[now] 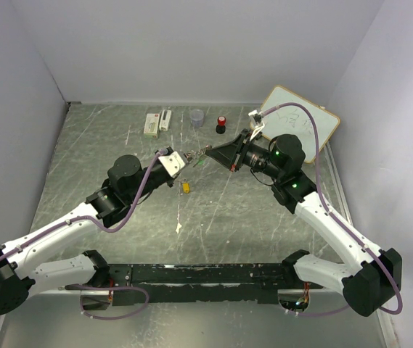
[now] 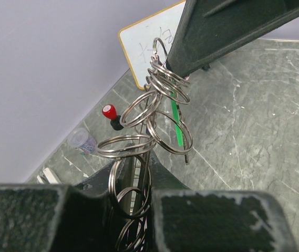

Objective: Put the keys on the keyring

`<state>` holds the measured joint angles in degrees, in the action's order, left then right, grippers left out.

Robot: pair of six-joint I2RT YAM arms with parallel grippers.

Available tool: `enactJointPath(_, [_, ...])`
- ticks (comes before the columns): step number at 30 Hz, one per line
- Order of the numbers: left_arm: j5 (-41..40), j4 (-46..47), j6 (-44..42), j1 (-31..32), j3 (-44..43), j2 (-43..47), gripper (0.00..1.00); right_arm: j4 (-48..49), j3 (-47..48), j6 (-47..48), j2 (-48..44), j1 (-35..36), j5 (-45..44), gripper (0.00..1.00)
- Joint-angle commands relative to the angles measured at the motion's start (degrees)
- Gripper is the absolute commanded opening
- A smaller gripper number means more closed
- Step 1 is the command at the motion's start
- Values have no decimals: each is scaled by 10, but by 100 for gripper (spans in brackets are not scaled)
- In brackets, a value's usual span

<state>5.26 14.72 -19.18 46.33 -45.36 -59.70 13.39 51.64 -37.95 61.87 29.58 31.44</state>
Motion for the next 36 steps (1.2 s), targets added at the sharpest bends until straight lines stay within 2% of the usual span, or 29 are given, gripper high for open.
enactJointPath(1, [14,28,-9,-3,-8,10,7,-1,5,-3,1,0,-5,0])
enactJointPath(36, [5,21,-5,-3,-12,26,7,-56,5,19,-28,-10,-25,0])
